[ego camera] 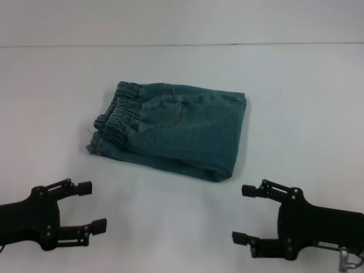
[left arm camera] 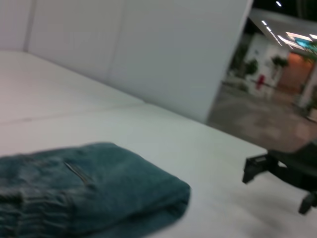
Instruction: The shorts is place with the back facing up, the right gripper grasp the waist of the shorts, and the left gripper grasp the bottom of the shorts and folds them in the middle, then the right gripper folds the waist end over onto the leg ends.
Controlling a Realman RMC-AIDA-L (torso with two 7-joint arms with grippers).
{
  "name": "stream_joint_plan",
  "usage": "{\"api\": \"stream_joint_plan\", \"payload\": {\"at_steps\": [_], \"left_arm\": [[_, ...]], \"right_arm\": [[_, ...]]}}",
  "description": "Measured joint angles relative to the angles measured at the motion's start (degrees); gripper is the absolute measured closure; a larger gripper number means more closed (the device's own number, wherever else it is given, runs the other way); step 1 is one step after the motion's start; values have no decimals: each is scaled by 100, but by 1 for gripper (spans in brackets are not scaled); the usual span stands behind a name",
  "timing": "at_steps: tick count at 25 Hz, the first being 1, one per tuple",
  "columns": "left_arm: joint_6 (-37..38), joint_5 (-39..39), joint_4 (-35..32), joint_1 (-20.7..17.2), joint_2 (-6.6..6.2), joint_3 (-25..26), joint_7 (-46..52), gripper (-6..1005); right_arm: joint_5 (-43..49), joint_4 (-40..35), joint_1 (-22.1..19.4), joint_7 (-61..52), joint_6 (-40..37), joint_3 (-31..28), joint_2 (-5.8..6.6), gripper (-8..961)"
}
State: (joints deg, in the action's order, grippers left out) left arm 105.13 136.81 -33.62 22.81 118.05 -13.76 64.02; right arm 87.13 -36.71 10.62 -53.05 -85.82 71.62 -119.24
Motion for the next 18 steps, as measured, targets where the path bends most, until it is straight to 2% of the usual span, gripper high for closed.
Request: {"api": "stream_joint_plan", "payload": {"at_steps": [4,6,11,18], "left_arm": [[184,215,-60,69,-43,-2,48,188],[187,240,-67,86,-45,-10,63,59],[137,271,-60,123,-22,-147,139,59],[89,278,-35,134,-2,-200,155,59]], "right_arm": [[422,-27,25,-153,-339,-526,49,34],[515,-32,26,-153,-449,-740,58,34],[706,-49,84,-137,-614,-1131,89,34],[878,-181,112,-202,-576,-1331,113,34]]}}
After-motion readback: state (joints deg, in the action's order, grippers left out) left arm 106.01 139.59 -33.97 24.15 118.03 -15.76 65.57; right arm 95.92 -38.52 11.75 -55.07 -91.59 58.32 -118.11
